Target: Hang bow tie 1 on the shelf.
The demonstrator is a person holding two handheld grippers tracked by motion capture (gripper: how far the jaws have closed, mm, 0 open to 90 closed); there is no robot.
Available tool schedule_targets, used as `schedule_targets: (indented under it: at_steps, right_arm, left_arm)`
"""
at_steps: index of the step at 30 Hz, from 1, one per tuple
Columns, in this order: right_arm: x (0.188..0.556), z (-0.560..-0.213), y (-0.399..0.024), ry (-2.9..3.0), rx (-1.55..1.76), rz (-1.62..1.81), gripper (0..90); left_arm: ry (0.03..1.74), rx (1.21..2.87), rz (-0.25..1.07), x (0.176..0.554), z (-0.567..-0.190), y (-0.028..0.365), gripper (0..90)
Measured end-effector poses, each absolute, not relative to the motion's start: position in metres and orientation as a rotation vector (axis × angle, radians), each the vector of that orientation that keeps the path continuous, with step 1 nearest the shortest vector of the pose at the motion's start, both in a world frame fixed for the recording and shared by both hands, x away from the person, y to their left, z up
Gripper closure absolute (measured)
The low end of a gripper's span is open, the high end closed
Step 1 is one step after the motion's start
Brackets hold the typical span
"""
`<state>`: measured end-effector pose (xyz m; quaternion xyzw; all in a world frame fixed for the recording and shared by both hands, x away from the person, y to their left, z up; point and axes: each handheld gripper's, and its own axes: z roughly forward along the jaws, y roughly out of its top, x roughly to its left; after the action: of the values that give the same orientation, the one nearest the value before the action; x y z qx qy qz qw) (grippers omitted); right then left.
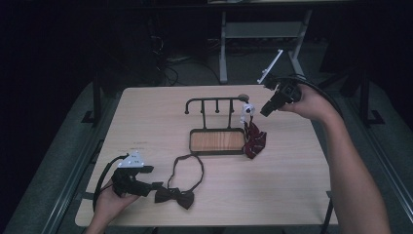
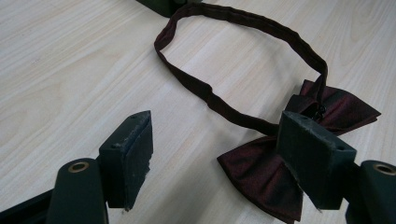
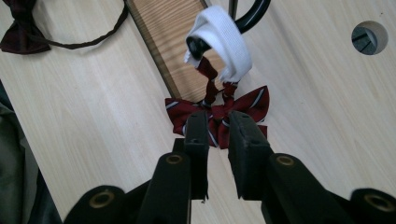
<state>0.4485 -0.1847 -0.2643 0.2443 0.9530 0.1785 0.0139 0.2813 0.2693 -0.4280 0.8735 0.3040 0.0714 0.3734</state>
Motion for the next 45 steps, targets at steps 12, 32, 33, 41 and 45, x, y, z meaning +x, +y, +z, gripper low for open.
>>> schedule_targets:
  at_steps: [12,32,33,41,45]
  right_arm:
    - [0.434,-0.274,-0.198,2.961,0.754,0.577,70.8]
    - [0.418,-0.286,-0.206,2.946,0.747,0.649,60.6]
    - [0.417,-0.287,-0.207,2.943,0.746,0.656,59.5]
    - [0.409,-0.296,-0.211,2.941,0.753,0.692,53.8]
    - [0.405,-0.303,-0.215,2.947,0.779,0.689,50.9]
  left_arm:
    - [0.774,2.255,0.188,0.282,-0.429,0.268,27.0]
    - [0.769,2.264,0.198,0.282,-0.429,0.269,27.0]
    - [0.77,2.264,0.198,0.282,-0.429,0.269,27.0]
    - [0.771,2.264,0.199,0.282,-0.43,0.27,27.0]
    - [0.77,2.271,0.192,0.282,-0.43,0.269,27.0]
